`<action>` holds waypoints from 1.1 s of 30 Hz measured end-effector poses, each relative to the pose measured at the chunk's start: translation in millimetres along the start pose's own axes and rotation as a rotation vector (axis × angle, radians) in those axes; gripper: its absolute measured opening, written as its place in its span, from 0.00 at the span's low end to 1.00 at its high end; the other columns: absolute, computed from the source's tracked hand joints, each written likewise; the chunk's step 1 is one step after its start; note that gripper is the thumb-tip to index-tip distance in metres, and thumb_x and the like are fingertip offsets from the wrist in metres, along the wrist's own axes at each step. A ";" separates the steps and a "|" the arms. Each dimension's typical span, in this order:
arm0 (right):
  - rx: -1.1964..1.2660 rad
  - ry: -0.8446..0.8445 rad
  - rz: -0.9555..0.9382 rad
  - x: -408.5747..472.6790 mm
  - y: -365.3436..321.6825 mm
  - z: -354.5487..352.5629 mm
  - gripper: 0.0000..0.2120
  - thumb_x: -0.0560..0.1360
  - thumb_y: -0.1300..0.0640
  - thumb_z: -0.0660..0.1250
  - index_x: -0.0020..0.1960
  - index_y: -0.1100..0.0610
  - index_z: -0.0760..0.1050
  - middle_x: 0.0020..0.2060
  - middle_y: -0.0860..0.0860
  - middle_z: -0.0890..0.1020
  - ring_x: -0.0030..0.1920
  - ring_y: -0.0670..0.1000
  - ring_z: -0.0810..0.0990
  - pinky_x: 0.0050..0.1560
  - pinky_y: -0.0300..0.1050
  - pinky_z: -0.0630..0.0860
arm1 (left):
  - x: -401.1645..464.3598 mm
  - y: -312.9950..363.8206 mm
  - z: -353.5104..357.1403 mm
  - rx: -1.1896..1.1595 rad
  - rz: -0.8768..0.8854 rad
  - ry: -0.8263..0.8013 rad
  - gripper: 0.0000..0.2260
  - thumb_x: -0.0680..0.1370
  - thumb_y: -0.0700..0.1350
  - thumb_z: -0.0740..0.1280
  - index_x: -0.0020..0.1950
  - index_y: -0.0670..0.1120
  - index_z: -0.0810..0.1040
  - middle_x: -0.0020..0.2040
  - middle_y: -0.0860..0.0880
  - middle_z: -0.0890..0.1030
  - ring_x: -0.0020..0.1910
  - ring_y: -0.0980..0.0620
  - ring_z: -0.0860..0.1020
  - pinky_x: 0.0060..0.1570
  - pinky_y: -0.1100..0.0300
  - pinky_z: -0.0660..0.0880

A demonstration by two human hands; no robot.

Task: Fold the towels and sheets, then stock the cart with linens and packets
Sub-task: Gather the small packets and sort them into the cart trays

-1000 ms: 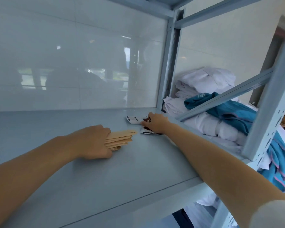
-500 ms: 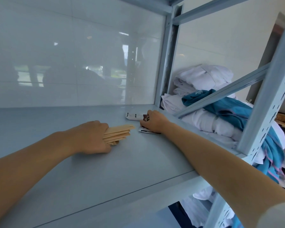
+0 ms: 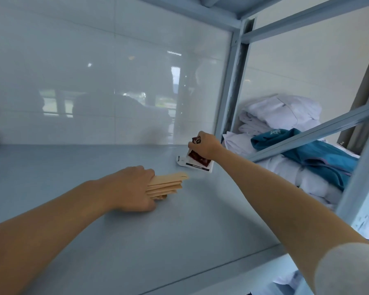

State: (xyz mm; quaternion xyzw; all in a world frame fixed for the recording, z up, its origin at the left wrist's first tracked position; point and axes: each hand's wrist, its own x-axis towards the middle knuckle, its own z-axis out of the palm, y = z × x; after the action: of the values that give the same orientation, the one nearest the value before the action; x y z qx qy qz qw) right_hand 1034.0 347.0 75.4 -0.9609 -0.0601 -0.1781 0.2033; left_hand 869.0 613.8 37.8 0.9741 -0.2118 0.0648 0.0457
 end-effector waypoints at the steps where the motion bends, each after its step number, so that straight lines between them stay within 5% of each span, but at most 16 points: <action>1: 0.022 -0.017 0.012 6.8 -2.4 6.3 0.18 0.77 0.42 0.67 0.50 0.57 0.70 0.44 0.53 0.77 0.40 0.52 0.75 0.38 0.47 0.71 | 0.9 -0.8 0.5 -0.002 0.000 0.000 0.21 0.66 0.65 0.65 0.54 0.56 0.71 0.48 0.55 0.72 0.45 0.57 0.74 0.41 0.59 0.71; 8: -0.057 -0.139 0.032 24.1 4.5 55.1 0.24 0.81 0.40 0.61 0.61 0.61 0.72 0.56 0.59 0.79 0.57 0.60 0.77 0.61 0.53 0.74 | 2.9 -4.0 2.7 -0.018 -0.002 0.009 0.22 0.65 0.65 0.63 0.54 0.57 0.70 0.49 0.56 0.71 0.46 0.57 0.73 0.48 0.55 0.76; 16: -0.121 -0.112 -0.031 7.9 0.5 54.2 0.22 0.78 0.39 0.61 0.56 0.58 0.68 0.51 0.57 0.78 0.50 0.59 0.77 0.50 0.51 0.74 | 1.5 2.7 -0.6 0.007 -0.020 -0.005 0.24 0.65 0.65 0.63 0.57 0.55 0.71 0.49 0.54 0.71 0.47 0.53 0.75 0.51 0.52 0.77; 20: -0.154 -0.113 -0.025 -1.4 -3.7 52.5 0.23 0.77 0.37 0.63 0.56 0.56 0.68 0.50 0.53 0.77 0.51 0.57 0.78 0.56 0.54 0.76 | 1.6 2.6 -0.8 -0.005 -0.022 -0.003 0.25 0.65 0.65 0.63 0.57 0.54 0.71 0.50 0.53 0.72 0.47 0.53 0.75 0.49 0.53 0.76; 26: -0.160 -0.112 0.020 -29.1 -8.7 43.3 0.21 0.71 0.34 0.64 0.41 0.52 0.71 0.38 0.49 0.78 0.42 0.54 0.79 0.45 0.49 0.74 | 3.2 -1.4 -2.5 0.001 -0.016 -0.005 0.23 0.64 0.65 0.65 0.54 0.54 0.72 0.48 0.53 0.73 0.44 0.54 0.75 0.47 0.53 0.77; 33: -0.137 -0.084 -0.019 -84.8 -7.6 23.7 0.20 0.72 0.35 0.63 0.43 0.52 0.71 0.40 0.49 0.78 0.43 0.54 0.78 0.41 0.48 0.72 | 2.2 -18.2 -4.7 0.087 -0.037 0.046 0.23 0.68 0.67 0.67 0.55 0.55 0.70 0.48 0.54 0.70 0.43 0.54 0.74 0.41 0.56 0.72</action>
State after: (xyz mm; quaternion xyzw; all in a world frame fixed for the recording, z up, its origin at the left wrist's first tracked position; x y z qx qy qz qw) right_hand 961.3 360.0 26.9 -0.9786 -0.0652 -0.1431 0.1326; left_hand 878.0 630.0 41.7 0.9772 -0.1894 0.0956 0.0096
